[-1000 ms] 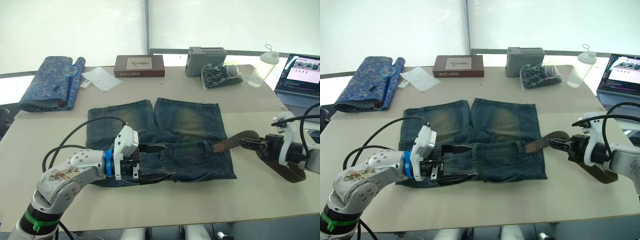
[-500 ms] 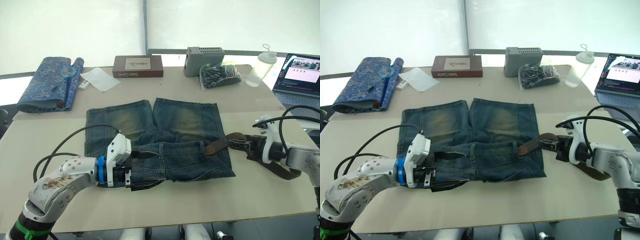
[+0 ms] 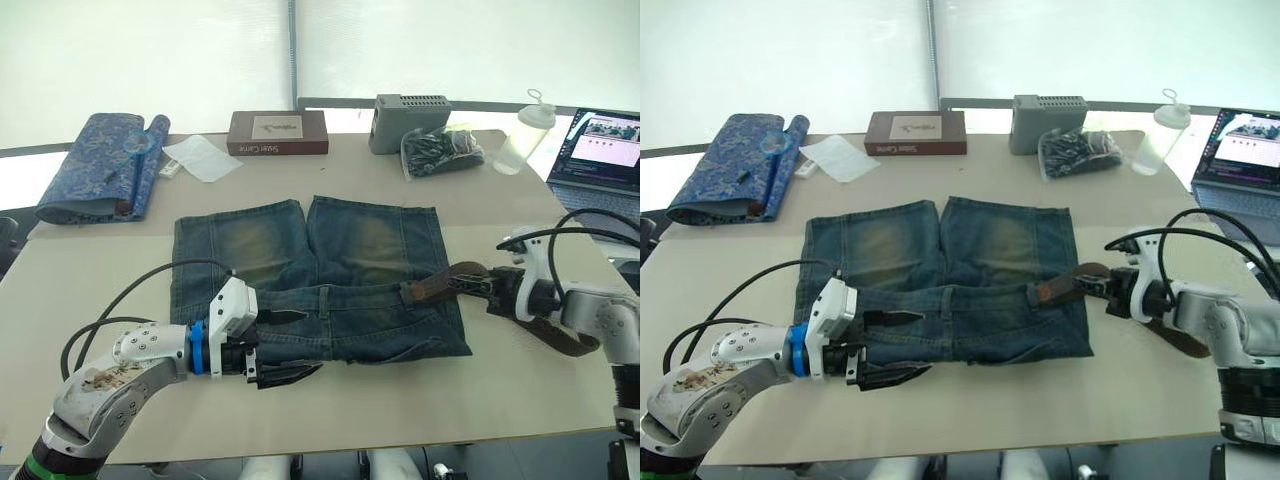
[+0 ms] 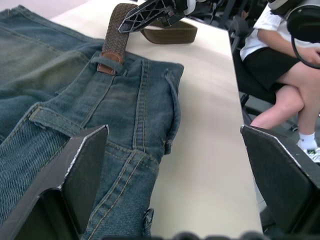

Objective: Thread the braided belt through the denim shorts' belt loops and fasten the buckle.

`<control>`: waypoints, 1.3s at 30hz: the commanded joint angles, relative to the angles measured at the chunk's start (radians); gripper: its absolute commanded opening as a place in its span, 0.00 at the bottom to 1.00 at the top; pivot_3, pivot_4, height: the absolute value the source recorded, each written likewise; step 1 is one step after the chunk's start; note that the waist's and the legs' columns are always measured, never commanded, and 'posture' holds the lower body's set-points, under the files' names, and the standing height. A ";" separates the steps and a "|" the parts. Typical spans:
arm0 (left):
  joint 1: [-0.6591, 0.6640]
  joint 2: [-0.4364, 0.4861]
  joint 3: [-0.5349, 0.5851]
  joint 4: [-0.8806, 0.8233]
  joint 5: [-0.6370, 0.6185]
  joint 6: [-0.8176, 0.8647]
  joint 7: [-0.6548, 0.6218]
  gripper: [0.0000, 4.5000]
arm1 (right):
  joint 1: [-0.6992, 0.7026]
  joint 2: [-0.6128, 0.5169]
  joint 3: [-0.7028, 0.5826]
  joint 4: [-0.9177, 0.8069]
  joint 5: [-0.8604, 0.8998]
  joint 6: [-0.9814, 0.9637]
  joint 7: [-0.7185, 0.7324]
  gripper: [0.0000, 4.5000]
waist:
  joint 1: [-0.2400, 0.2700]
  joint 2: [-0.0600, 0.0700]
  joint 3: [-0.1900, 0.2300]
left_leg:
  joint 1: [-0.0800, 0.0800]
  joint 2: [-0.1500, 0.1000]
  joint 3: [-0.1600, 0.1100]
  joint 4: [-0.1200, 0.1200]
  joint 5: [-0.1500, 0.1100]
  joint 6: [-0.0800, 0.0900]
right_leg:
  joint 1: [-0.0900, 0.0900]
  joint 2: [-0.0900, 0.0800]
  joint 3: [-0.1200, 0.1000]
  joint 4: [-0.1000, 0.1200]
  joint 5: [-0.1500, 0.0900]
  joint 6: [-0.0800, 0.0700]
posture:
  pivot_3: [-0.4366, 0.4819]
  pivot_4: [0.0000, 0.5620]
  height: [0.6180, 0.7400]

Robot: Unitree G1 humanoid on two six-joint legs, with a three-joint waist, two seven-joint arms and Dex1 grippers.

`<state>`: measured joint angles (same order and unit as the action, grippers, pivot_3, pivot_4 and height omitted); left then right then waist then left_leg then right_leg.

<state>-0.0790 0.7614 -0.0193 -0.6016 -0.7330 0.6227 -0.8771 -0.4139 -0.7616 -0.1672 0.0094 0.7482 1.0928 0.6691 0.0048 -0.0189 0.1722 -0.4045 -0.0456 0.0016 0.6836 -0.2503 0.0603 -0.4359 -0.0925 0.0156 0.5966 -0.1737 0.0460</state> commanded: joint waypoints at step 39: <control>-0.516 -0.779 0.304 0.715 -0.445 0.765 1.039 0.99 | 0.034 0.462 -0.264 -0.160 0.135 0.286 -0.398 0.00 | -0.008 -0.002 -0.005 | 0.010 -0.003 -0.004 -0.001 0.000 -0.001 | 0.010 0.000 0.000 0.001 0.002 0.001 | 0.48 0.27 1.00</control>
<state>-0.6044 -0.0182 0.2613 0.1059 -1.1638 1.3486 0.1213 -0.3663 -0.3171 -0.4225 -0.1295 0.8485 1.3576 0.2840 -0.0035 -0.0206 0.1668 -0.3940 -0.0488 -0.0019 0.6822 -0.2503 0.0595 -0.4255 -0.0926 0.0159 0.5972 -0.1712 0.0474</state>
